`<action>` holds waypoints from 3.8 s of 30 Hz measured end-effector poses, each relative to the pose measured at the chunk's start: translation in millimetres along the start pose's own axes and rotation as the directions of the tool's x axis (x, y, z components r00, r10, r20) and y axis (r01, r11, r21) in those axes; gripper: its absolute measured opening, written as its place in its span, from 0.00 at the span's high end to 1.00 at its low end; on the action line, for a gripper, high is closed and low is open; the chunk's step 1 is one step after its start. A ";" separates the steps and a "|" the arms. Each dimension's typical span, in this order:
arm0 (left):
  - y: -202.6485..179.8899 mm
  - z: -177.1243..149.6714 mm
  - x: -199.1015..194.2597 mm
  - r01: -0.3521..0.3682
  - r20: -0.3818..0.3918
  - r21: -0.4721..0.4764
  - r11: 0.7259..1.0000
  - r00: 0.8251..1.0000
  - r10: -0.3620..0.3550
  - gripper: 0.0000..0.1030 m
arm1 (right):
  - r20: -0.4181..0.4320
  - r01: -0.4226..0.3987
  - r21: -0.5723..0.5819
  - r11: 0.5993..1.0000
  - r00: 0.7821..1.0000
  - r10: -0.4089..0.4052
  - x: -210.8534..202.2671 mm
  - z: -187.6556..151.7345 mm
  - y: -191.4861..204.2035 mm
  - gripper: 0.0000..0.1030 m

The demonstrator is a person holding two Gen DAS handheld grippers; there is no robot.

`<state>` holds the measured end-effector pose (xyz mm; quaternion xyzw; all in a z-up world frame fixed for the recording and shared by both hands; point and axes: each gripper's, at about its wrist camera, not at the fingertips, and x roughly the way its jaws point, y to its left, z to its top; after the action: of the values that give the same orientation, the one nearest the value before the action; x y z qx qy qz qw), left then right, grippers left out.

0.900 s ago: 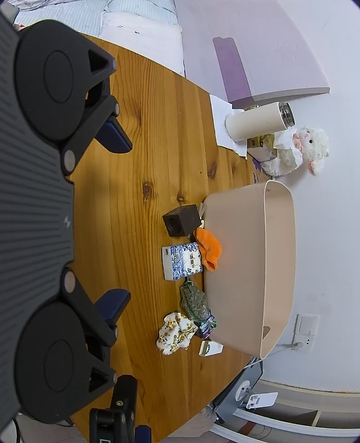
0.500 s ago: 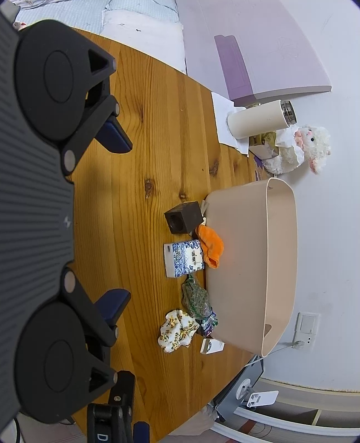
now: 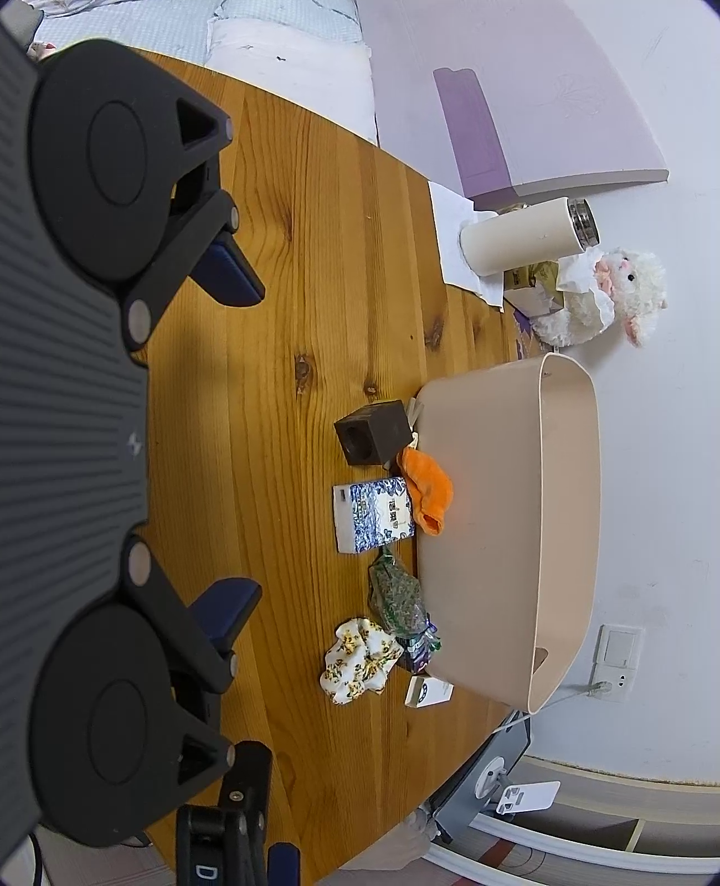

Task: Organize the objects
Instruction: 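Move both tools toward the scattered items in front of the basket, then grasp the small black box with the left tool while the right tool grasps the floral scrunchie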

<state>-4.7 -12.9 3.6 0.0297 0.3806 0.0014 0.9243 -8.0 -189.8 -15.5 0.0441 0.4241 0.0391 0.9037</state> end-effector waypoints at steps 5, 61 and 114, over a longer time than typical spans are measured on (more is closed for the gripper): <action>0.2 -0.1 -0.1 0.000 0.000 -0.002 1.000 1.000 0.000 0.00 | 0.000 0.000 0.000 1.000 1.000 0.000 0.3 -0.2 -0.1 0.00; 13.7 44.8 72.6 -0.016 0.019 -0.041 0.999 1.000 0.017 0.00 | -0.005 0.007 -0.030 1.000 1.000 -0.007 64.3 43.1 -13.2 0.03; 33.4 93.9 70.2 0.032 0.092 -0.084 0.996 0.996 -0.024 0.67 | 0.184 -0.055 -0.022 0.998 0.981 0.058 39.2 118.2 -36.2 0.81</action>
<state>111.9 17.2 22.6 -0.0150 0.3384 0.0033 0.9409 109.1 -227.0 25.7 0.0520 0.3367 0.0643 0.9380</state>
